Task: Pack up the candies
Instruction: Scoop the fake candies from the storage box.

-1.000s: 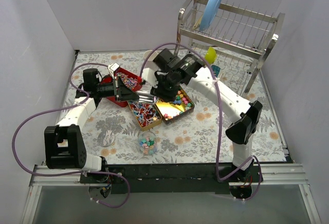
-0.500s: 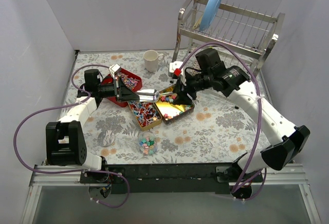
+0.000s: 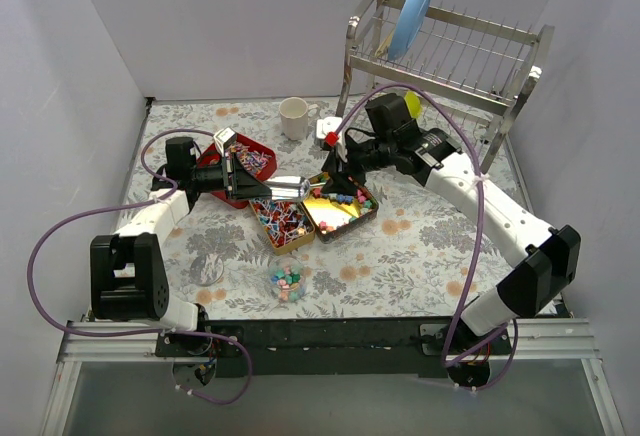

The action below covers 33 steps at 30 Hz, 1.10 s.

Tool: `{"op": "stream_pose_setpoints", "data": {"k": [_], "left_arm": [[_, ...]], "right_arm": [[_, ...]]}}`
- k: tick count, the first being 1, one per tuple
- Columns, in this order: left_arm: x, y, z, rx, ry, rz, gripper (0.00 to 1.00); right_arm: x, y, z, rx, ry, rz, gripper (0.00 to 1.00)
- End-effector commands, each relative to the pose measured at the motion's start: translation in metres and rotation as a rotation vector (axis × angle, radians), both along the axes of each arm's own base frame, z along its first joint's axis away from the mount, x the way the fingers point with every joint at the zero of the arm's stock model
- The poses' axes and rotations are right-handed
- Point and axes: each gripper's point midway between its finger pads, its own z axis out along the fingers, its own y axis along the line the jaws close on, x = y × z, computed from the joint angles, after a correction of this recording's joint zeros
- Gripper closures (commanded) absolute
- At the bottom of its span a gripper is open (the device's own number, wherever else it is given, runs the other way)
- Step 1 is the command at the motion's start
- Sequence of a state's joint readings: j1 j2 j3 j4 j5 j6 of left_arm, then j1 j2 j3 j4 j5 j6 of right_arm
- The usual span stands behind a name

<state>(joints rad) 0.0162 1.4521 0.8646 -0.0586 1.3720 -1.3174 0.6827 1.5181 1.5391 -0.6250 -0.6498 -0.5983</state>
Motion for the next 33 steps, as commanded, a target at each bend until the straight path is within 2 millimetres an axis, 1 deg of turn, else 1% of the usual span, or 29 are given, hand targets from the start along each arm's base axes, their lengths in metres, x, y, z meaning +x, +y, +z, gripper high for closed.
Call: {"op": "stream_pose_setpoints", "data": {"k": [1,5,6,10,15,21,25,29,33], "left_arm": [[0.000,0.000,0.011,-0.017,-0.042,-0.027,1.00],[0.000,-0.001,0.013,-0.017,-0.045,-0.027,1.00],[-0.001,-0.001,0.013,-0.017,-0.043,-0.027,1.00],[-0.003,-0.001,0.011,-0.018,-0.036,-0.026,1.00],[-0.003,-0.001,0.011,-0.016,-0.037,-0.024,1.00],[-0.004,-0.001,0.008,-0.016,-0.030,-0.024,1.00],[-0.003,-0.001,0.007,-0.011,-0.031,-0.018,1.00],[-0.004,-0.001,0.006,-0.010,-0.026,-0.015,1.00],[-0.005,-0.001,0.005,-0.010,-0.020,-0.015,1.00]], "right_arm": [[0.004,0.005,-0.003,0.015,-0.027,0.021,0.44],[0.002,0.008,-0.009,0.006,0.001,0.035,0.49],[0.002,0.008,-0.014,-0.010,0.021,0.037,0.50],[0.004,0.011,-0.016,-0.011,0.032,0.036,0.55],[0.005,0.013,-0.020,-0.024,0.028,0.031,0.57],[0.004,0.014,-0.021,-0.035,0.017,0.022,0.58],[0.003,0.019,-0.020,-0.047,-0.010,0.025,0.56],[0.003,0.021,-0.022,-0.063,-0.029,0.021,0.57],[0.006,0.023,-0.019,-0.058,-0.044,0.011,0.58]]}}
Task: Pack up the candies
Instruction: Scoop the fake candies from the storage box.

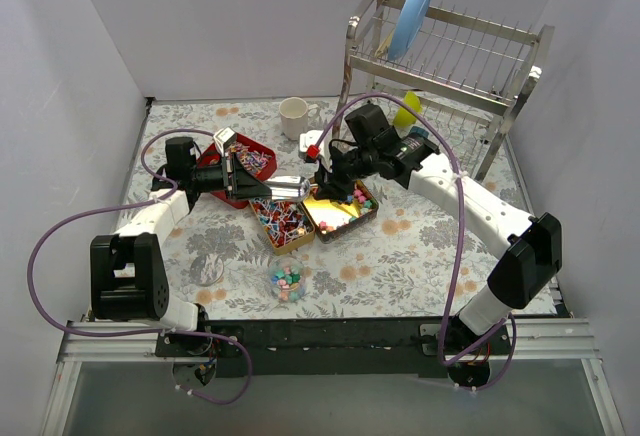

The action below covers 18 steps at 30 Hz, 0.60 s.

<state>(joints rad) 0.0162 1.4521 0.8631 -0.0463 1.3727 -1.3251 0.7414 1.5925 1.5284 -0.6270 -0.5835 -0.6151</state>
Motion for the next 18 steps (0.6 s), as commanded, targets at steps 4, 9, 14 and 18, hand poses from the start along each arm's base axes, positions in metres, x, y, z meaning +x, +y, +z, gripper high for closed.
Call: {"op": "stream_pose_setpoints", "data": {"k": [4,9,14,18], "left_arm": [[-0.006,-0.001,0.003,-0.009,-0.009,-0.015,1.00],[-0.005,-0.001,0.003,-0.009,-0.008,-0.015,1.00],[-0.003,-0.001,0.002,-0.008,-0.002,-0.011,1.00],[-0.002,-0.001,-0.001,-0.005,0.007,-0.006,1.00]], "right_arm": [[0.015,0.007,0.022,0.032,-0.097,-0.031,0.62],[0.018,0.006,0.022,0.026,-0.110,-0.046,0.69],[0.019,0.006,0.022,0.023,-0.125,-0.047,0.71],[0.016,0.010,0.020,0.014,-0.150,-0.031,0.72]]}}
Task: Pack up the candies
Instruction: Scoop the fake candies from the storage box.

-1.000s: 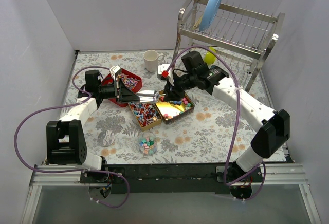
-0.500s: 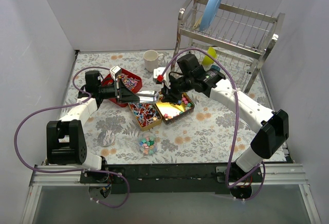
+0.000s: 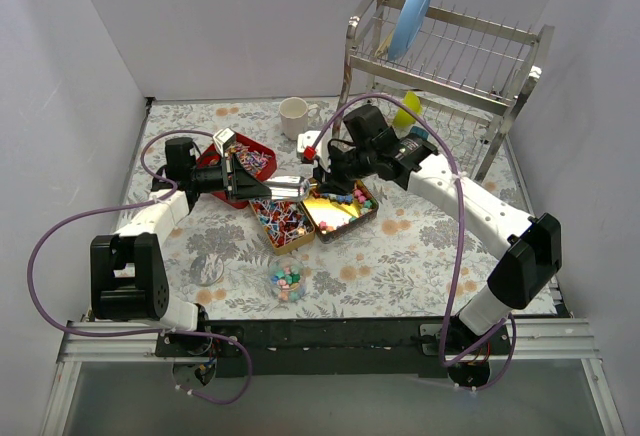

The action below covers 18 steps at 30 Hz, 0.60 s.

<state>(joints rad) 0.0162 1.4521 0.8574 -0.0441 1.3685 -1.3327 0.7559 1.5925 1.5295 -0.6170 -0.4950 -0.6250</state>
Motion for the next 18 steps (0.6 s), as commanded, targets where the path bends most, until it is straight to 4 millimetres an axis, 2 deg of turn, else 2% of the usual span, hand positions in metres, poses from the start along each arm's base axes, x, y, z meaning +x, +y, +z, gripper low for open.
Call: {"op": "stream_pose_setpoints", "data": {"k": [1,9,11,15,18], "left_arm": [[-0.001,-0.001,0.000,-0.005,-0.002,-0.008,1.00],[0.003,-0.001,-0.002,-0.005,0.012,-0.008,1.00],[-0.002,-0.009,-0.003,-0.004,0.009,-0.038,1.00],[-0.003,-0.009,-0.004,-0.003,0.013,-0.036,1.00],[0.000,-0.008,-0.006,0.012,0.003,-0.020,0.98]], "right_arm": [[0.005,0.012,0.023,0.046,-0.105,0.019,0.72],[0.000,0.018,0.024,0.041,-0.152,0.026,0.71],[0.001,0.016,0.023,0.038,-0.157,0.023,0.73],[-0.001,0.013,0.020,0.025,-0.155,0.027,0.94],[-0.004,0.012,0.020,0.021,-0.149,0.041,0.99]]}}
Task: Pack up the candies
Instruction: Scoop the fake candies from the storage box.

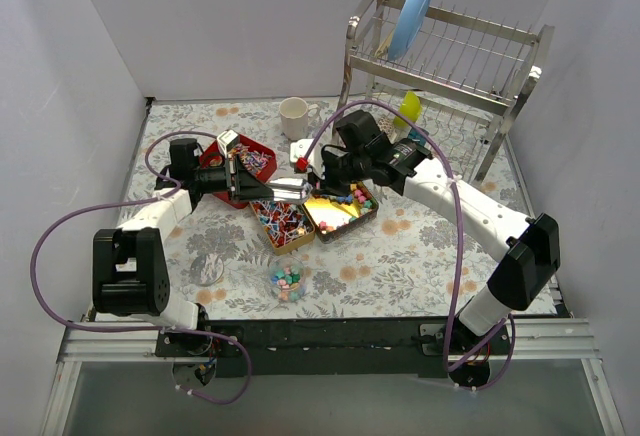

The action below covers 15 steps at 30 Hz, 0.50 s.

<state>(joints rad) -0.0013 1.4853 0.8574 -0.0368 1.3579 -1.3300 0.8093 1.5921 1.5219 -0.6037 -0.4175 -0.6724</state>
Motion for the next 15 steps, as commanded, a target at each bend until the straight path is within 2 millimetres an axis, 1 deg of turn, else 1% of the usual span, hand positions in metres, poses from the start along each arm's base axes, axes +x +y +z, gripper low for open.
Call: {"op": "stream_pose_setpoints", "data": {"k": [1,2,3,4,5,6,8,9,10,11,12,13,14,15], "left_arm": [[0.001,-0.002,0.001,0.021,-0.030,0.002,0.90],[0.004,-0.001,0.001,0.043,-0.054,0.008,0.74],[0.008,0.002,-0.001,0.061,-0.073,0.019,0.70],[0.017,0.004,-0.010,0.111,-0.077,0.055,0.64],[0.016,0.006,-0.015,0.149,-0.035,0.061,0.57],[0.026,0.010,-0.015,0.202,-0.162,0.050,0.55],[0.037,0.018,-0.031,0.304,-0.195,0.066,0.52],[0.036,0.022,-0.033,0.356,-0.245,0.024,0.51],[0.033,0.024,-0.042,0.385,-0.247,-0.008,0.51],[0.025,0.028,-0.057,0.430,-0.183,-0.040,0.51],[0.023,0.030,-0.062,0.451,-0.190,-0.062,0.53],[0.023,0.034,-0.066,0.482,-0.257,-0.100,0.53],[0.018,0.039,-0.074,0.524,-0.249,-0.118,0.53],[0.018,0.042,-0.076,0.547,-0.281,-0.135,0.53]], "right_arm": [[-0.001,0.001,0.024,0.054,-0.066,0.018,0.99],[-0.002,-0.002,0.022,0.044,-0.066,0.015,0.99],[0.000,-0.007,0.019,0.034,-0.065,0.002,0.99],[0.001,-0.012,0.021,0.027,-0.075,-0.013,0.99],[0.001,-0.018,0.020,0.015,-0.076,-0.026,0.99],[0.004,-0.024,0.017,0.002,-0.077,-0.047,0.99],[0.005,-0.039,0.013,-0.029,-0.084,-0.095,0.99],[0.008,-0.049,0.010,-0.040,-0.076,-0.127,0.99],[0.007,-0.059,0.008,-0.052,-0.080,-0.153,0.99],[0.006,-0.066,0.006,-0.063,-0.082,-0.171,0.99],[0.007,-0.074,0.002,-0.077,-0.074,-0.195,0.99],[0.005,-0.081,0.006,-0.077,-0.085,-0.216,0.99],[0.004,-0.087,-0.001,-0.091,-0.075,-0.230,0.99],[0.003,-0.091,-0.001,-0.091,-0.077,-0.244,0.99]]}}
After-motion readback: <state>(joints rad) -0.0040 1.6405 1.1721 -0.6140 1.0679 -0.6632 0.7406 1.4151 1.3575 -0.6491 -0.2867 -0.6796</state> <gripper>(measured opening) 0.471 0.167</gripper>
